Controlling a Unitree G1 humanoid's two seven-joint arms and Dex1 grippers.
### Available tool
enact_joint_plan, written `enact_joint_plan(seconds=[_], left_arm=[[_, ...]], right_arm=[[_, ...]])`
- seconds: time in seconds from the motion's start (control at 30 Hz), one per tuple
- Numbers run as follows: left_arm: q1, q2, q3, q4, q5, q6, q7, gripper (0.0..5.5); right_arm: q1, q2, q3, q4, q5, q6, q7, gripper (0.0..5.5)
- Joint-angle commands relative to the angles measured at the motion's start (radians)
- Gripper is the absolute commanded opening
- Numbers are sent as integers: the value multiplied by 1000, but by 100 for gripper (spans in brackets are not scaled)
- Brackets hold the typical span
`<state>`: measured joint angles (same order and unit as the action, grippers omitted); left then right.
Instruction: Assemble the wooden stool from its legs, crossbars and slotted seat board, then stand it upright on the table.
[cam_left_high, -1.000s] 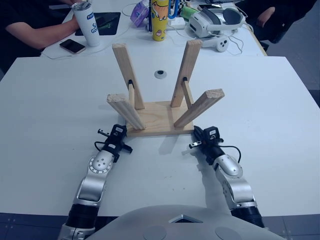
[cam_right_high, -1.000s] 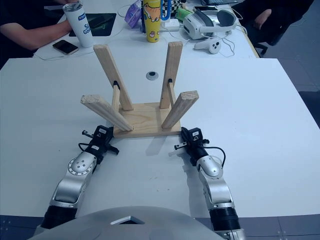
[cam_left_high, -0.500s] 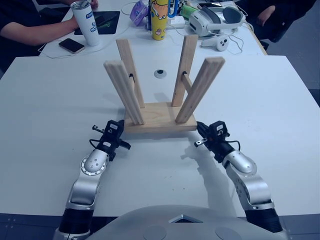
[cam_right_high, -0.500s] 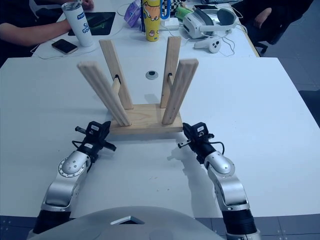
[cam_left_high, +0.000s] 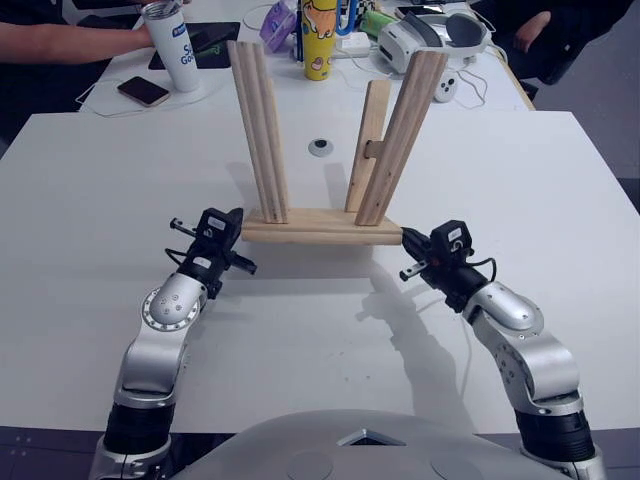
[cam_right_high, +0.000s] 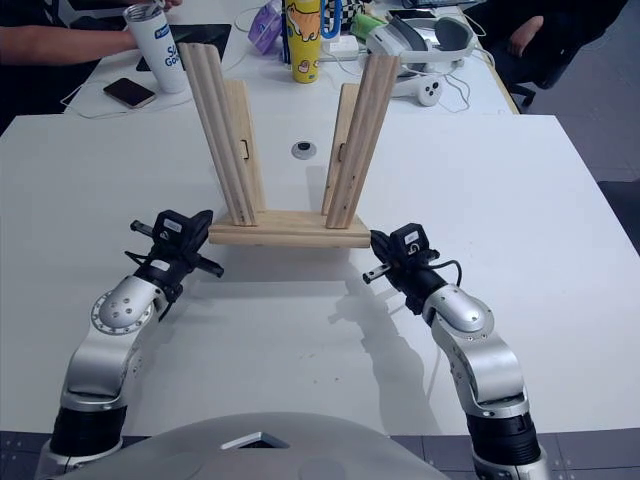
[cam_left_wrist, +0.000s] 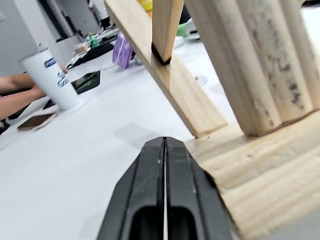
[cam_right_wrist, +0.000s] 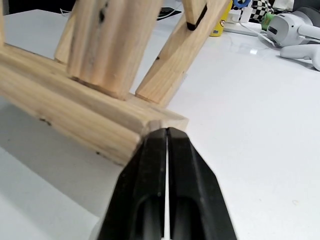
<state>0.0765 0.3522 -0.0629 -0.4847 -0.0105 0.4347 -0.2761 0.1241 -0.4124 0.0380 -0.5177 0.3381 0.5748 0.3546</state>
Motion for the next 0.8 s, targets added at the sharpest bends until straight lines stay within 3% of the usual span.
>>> enact_joint_plan(seconds=[0.03,0.27,0.4,0.53,0.8], left_arm=[[-91,0,-62,-36,-84,1,-118,3],[-126,38,-46,-22,-101,13,-147,3],[-40,72,-43,-53,-101,20,-167,3],[36,105,-11,57,-19,-79,-123,3],[28,93,217,425,-56,-371,-30,103]], right_arm=[[-84,38,34,-98,166,29,116,0],[-126,35,1,-144,248,104,103,0],[-99,17,-3,-172,265,144,103,0],[-37,-18,-16,-48,83,32,44,0],[69,-37,-170,343,-37,-303,79,0]])
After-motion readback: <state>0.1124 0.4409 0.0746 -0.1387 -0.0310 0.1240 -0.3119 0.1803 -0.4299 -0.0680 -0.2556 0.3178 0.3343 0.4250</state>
